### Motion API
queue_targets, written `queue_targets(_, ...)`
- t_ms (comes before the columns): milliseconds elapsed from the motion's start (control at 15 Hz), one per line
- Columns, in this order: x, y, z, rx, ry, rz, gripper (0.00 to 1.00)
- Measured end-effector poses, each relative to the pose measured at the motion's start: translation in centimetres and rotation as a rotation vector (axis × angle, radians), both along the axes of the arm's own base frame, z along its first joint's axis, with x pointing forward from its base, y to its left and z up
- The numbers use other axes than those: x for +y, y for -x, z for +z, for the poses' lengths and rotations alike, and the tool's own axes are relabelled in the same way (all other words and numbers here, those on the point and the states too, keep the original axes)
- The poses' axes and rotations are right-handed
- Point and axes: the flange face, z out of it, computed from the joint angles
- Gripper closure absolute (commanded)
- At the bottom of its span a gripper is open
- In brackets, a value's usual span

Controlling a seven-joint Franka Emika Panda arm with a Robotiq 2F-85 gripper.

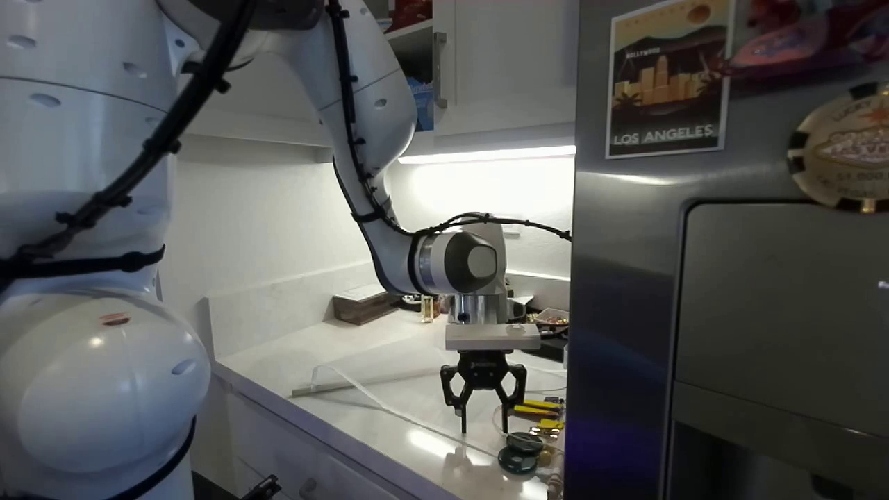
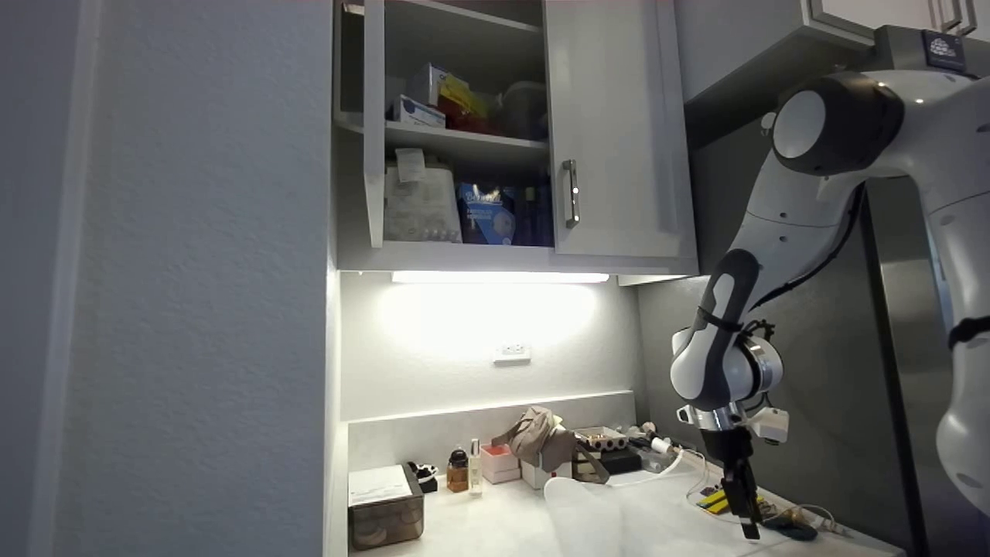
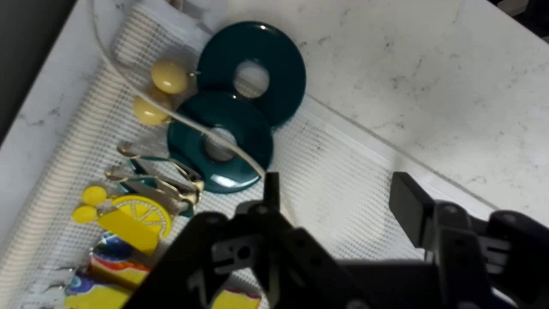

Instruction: Close the right cabinet door then hang the white net on the hanger on the side of the fridge

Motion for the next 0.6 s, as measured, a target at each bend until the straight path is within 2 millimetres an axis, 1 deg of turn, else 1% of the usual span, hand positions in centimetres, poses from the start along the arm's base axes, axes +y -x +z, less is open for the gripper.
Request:
queue_targets(67, 0.06, -0.14, 0.0, -0.002, -0.002, -0.001, 0.57)
queue_targets(133, 0.13, -0.31, 0.01, -0.003, -0.002, -0.001, 0.35)
queue_targets(267, 0.25, -0.59, -0.05, -0.005, -0.004, 0.0, 0.29)
queue_targets(333, 0.23, -0.71, -0.09, -0.005, -0.005, -0.002, 0.23)
queue_targets(400, 0.17, -0.78, -0.13, -0.005, -0.005, -0.004, 0.15)
queue_targets(533, -0.05, -0.87, -0.21, -0.005, -0.005, -0.009, 0.01)
queue_targets(600, -0.21, -0.94, -0.2, -0.006, -0.004, -0.012, 0.0)
